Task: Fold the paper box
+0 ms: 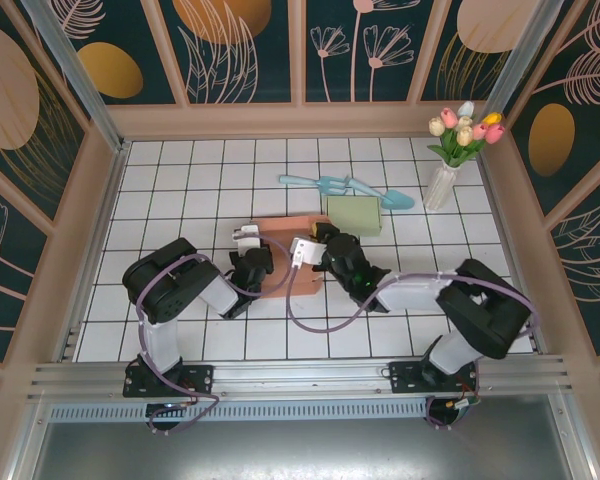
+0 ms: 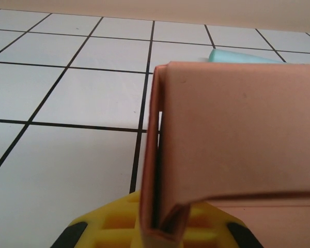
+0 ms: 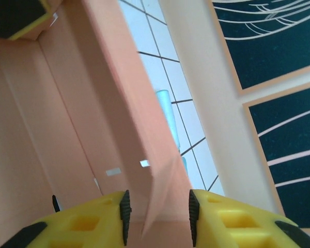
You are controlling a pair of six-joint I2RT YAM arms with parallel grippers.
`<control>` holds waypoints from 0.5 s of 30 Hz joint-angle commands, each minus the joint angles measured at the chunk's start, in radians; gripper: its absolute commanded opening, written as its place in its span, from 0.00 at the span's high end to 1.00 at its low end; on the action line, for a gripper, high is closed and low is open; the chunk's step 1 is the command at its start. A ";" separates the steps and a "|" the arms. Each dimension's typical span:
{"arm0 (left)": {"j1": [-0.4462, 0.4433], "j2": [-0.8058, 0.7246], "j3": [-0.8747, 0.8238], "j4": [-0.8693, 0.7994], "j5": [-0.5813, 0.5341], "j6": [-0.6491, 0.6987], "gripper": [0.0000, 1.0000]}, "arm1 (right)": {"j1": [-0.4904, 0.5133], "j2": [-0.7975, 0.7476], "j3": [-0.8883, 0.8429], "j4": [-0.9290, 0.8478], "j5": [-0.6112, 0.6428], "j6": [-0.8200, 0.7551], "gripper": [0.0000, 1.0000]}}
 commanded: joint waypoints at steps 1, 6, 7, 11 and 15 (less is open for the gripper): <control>0.010 0.017 -0.030 -0.006 -0.038 -0.017 1.00 | -0.012 -0.114 -0.034 -0.107 -0.047 0.073 0.59; 0.009 0.009 -0.070 0.045 -0.012 -0.025 1.00 | -0.012 -0.285 -0.053 -0.135 -0.060 0.315 0.58; 0.010 0.010 -0.076 0.056 0.005 -0.025 1.00 | -0.012 -0.305 -0.032 -0.155 -0.062 0.415 0.58; 0.010 0.013 -0.098 0.095 0.039 -0.030 1.00 | -0.012 -0.306 0.084 -0.251 0.062 0.861 0.58; 0.010 0.007 -0.141 0.158 0.042 -0.033 1.00 | -0.014 -0.243 0.162 -0.348 0.078 1.197 0.58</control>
